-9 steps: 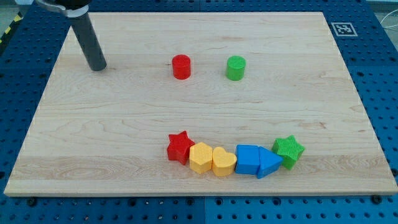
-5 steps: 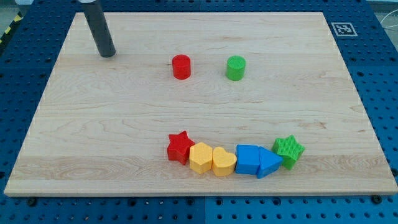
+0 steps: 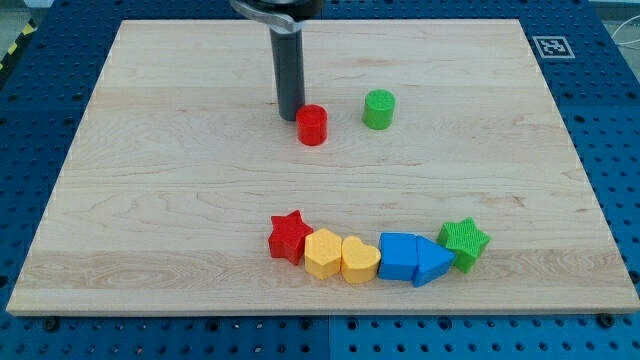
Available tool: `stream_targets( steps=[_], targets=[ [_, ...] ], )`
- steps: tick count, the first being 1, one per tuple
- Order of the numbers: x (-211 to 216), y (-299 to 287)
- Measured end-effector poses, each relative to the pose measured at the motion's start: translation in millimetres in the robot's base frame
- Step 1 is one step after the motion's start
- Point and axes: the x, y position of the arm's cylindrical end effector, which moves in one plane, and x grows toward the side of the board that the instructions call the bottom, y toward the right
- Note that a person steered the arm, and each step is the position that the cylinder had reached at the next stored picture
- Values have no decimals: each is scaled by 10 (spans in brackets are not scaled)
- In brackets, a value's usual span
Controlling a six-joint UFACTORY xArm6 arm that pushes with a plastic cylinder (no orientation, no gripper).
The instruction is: Push the red circle towards the red star
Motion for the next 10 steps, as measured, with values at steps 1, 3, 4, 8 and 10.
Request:
stream_targets(
  steps=[1, 3, 4, 8, 10],
  targets=[
    [121, 26],
    [-119, -179],
    [-105, 131],
    [588, 537],
    [268, 436]
  ],
)
